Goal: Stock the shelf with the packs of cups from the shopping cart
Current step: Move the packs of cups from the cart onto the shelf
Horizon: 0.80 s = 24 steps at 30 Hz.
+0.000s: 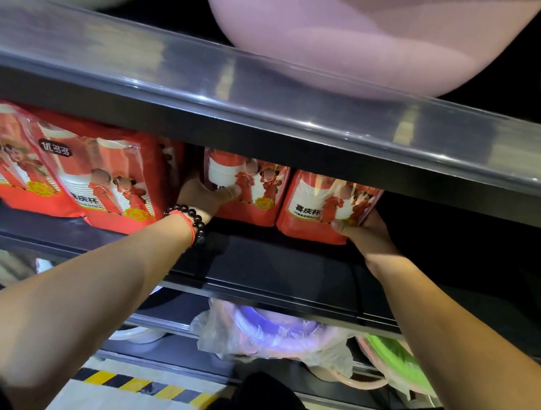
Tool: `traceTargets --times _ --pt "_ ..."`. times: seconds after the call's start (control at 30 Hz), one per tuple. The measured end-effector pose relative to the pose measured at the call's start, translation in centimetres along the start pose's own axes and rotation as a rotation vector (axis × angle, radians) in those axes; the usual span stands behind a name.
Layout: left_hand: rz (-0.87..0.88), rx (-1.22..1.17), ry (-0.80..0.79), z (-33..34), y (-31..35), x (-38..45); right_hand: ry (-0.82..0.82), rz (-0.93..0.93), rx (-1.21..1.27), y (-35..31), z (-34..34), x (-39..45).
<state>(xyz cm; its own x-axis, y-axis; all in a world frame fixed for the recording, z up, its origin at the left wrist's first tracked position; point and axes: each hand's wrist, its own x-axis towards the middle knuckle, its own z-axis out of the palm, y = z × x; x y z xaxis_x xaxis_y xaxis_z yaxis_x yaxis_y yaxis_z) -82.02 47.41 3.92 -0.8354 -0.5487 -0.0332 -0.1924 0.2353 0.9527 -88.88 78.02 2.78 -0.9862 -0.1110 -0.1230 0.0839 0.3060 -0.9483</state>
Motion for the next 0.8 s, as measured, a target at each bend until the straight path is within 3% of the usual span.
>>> traceTargets --times 0.17,0.33,0.43,0.8 --pt "-0.043 -0.08 0.004 -0.3 0.0 -2.4 0.173 0.133 -0.055 1.1 1.1 -1.8" --pt "-0.019 0.264 -0.083 -2.2 -1.5 -5.5 0.348 0.277 -0.196 1.7 1.6 -5.4" --pt "-0.004 0.337 -0.193 -3.6 -2.1 -7.5 0.297 0.279 -0.304 1.1 3.1 -8.2" --pt "-0.084 0.139 -0.483 -11.5 -4.3 -16.2 -0.013 0.057 -0.188 -2.8 13.2 -20.8"
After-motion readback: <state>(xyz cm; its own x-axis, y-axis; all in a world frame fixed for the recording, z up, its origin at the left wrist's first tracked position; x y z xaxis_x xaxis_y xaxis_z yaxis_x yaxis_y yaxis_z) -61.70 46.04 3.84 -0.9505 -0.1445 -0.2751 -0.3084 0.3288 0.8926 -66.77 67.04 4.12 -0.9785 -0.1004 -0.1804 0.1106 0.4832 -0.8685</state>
